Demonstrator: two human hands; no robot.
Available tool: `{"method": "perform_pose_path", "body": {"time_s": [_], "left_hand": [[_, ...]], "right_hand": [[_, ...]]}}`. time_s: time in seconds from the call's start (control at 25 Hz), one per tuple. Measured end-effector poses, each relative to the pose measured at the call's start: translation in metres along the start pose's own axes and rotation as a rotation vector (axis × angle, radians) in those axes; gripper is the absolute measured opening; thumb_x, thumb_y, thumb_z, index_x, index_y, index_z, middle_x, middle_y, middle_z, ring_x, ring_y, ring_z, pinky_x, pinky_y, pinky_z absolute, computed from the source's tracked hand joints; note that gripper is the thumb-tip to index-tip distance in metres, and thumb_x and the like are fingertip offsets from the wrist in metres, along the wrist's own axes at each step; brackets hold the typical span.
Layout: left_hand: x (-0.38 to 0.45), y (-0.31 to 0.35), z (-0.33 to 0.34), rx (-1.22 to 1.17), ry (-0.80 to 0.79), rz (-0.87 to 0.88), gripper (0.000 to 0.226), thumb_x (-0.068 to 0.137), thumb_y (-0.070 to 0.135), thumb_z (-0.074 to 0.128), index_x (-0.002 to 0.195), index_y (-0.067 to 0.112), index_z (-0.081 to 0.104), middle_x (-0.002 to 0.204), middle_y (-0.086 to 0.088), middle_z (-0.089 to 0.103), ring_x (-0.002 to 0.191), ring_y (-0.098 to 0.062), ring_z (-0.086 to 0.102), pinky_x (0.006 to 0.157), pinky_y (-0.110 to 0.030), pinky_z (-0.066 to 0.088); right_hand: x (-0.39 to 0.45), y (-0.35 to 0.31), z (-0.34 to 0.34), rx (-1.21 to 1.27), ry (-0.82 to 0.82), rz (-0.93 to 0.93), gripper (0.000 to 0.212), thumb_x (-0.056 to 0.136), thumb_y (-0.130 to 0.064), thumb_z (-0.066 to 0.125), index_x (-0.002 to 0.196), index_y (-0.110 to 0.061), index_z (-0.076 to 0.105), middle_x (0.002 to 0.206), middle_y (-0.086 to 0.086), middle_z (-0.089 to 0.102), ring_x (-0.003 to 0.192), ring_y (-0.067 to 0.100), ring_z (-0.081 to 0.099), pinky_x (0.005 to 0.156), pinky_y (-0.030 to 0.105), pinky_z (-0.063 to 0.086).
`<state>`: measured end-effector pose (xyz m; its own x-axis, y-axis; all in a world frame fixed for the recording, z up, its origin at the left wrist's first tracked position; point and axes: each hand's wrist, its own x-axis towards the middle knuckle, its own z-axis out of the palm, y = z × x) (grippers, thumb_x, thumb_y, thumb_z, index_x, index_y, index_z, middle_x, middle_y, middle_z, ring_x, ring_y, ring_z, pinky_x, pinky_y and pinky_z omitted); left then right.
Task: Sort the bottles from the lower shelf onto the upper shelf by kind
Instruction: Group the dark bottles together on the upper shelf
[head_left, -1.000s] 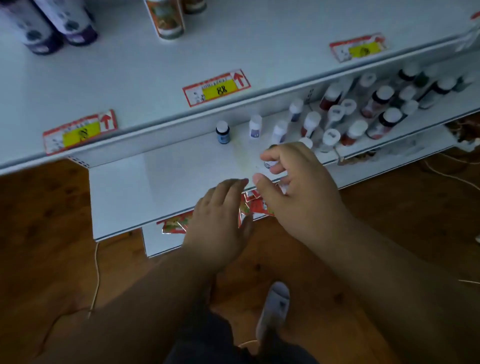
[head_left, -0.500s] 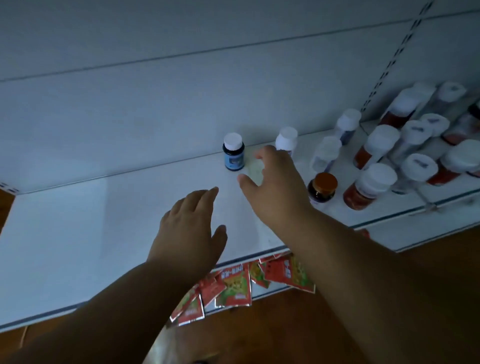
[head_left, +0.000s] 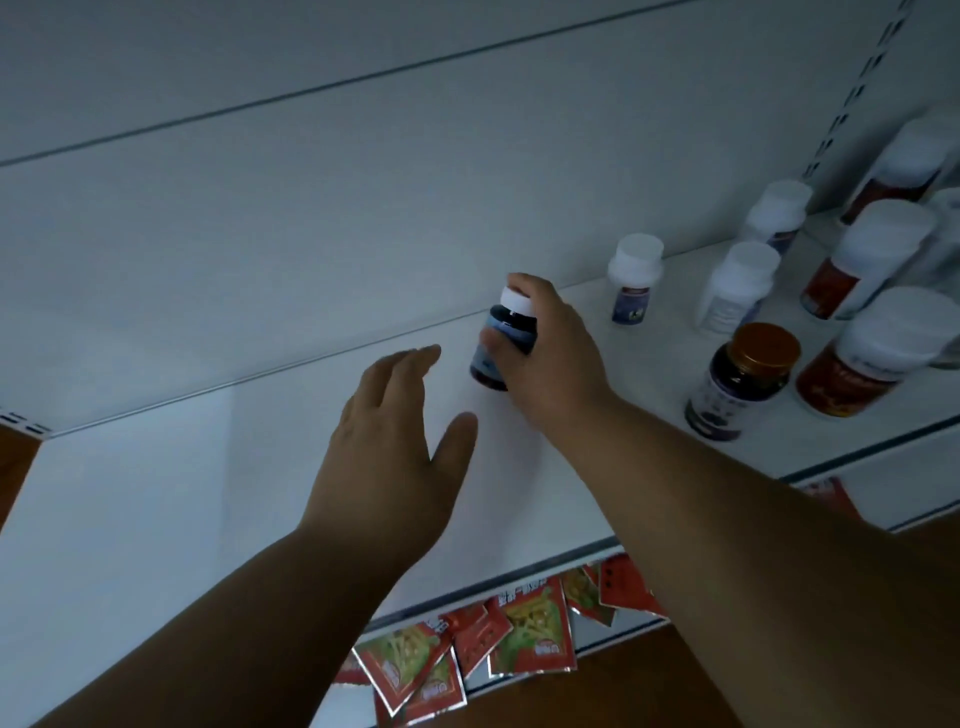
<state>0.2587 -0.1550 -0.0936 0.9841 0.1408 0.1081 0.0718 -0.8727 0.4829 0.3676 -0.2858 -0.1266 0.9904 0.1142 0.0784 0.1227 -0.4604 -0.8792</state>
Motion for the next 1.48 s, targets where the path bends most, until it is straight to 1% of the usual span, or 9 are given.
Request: {"method": "perform_pose_path", "body": {"time_s": [0.16,0.36,0.52,0.6,0.8,0.96,1.08,1.32,1.48], "left_hand": [[-0.031,0.063,-0.04,-0.319,-0.03,-0.13,0.066,0.081,0.063,0.029,0.142,0.039,0.037,0.144,0.014,0.04,0.116,0.005,0.041,0.084,-0.009,0.035],[-0.099,0.189,-0.139,-0.554,-0.154,-0.177,0.059,0.089,0.068,0.025,0.139,0.041,0.041,0.135,0.023,0.043,0.111,0.023,0.041,0.075,0.007,0.031],[-0.149,0.298,-0.216,-0.578,-0.368,-0.034,0.056,0.09,0.068,0.023,0.137,0.042,0.04,0.126,0.034,0.042,0.118,0.018,0.041,0.083,0.003,0.032],[-0.169,0.35,-0.238,-0.58,-0.407,0.102,0.061,0.089,0.071,0.021,0.138,0.04,0.04,0.124,0.033,0.042,0.117,0.019,0.039,0.09,0.0,0.032],[-0.19,0.45,-0.256,-0.812,-0.581,0.204,0.065,0.087,0.078,0.023,0.134,0.04,0.047,0.13,0.017,0.055,0.124,-0.003,0.051,0.104,-0.038,0.043],[-0.167,0.502,-0.265,-0.771,-0.603,0.315,0.066,0.082,0.081,0.019,0.131,0.046,0.045,0.126,0.029,0.052,0.122,0.011,0.045,0.102,-0.025,0.039],[-0.13,0.529,-0.263,-0.72,-0.628,0.391,0.063,0.081,0.079,0.016,0.132,0.051,0.042,0.124,0.036,0.046,0.119,0.02,0.039,0.096,-0.015,0.034],[-0.045,0.582,-0.242,-0.619,-0.681,0.498,0.077,0.077,0.086,0.01,0.139,0.047,0.035,0.145,0.021,0.038,0.132,0.0,0.037,0.108,-0.042,0.04],[-0.014,0.63,-0.223,-0.657,-0.723,0.478,0.076,0.076,0.085,0.014,0.138,0.047,0.037,0.142,0.025,0.039,0.13,0.004,0.037,0.106,-0.04,0.042]], "right_hand": [[-0.071,-0.053,-0.053,0.519,-0.07,0.336,0.059,0.079,-0.044,0.077,0.128,-0.031,0.046,0.123,-0.004,0.061,0.103,0.011,0.065,0.083,0.026,0.056],[-0.164,-0.162,-0.194,0.69,0.006,0.488,0.062,0.06,-0.057,0.072,0.115,-0.035,0.057,0.111,-0.002,0.068,0.102,0.019,0.07,0.089,0.047,0.057],[-0.235,-0.253,-0.323,0.736,0.134,0.546,0.06,0.062,-0.053,0.083,0.112,-0.028,0.06,0.105,0.0,0.07,0.097,0.018,0.071,0.086,0.043,0.058],[-0.266,-0.281,-0.378,0.831,0.219,0.552,0.045,0.073,-0.05,0.071,0.104,-0.02,0.06,0.093,0.0,0.071,0.086,0.015,0.071,0.08,0.038,0.058],[-0.308,-0.318,-0.483,0.814,0.333,0.476,0.021,0.095,-0.036,0.058,0.105,-0.017,0.059,0.096,0.007,0.066,0.084,0.021,0.066,0.072,0.037,0.057],[-0.296,-0.334,-0.541,0.782,0.436,0.408,0.031,0.083,-0.039,0.066,0.103,-0.017,0.06,0.096,0.009,0.065,0.083,0.021,0.066,0.068,0.036,0.056],[-0.264,-0.334,-0.573,0.71,0.521,0.366,0.027,0.092,-0.041,0.056,0.101,-0.016,0.063,0.086,0.004,0.069,0.081,0.019,0.068,0.07,0.038,0.058],[-0.212,-0.32,-0.619,0.603,0.648,0.353,0.048,0.076,-0.063,0.045,0.105,-0.027,0.06,0.103,0.008,0.069,0.094,0.02,0.07,0.079,0.038,0.06],[-0.187,-0.296,-0.661,0.601,0.647,0.302,0.054,0.068,-0.054,0.065,0.11,-0.021,0.058,0.104,0.008,0.069,0.089,0.016,0.072,0.071,0.031,0.059]]}}
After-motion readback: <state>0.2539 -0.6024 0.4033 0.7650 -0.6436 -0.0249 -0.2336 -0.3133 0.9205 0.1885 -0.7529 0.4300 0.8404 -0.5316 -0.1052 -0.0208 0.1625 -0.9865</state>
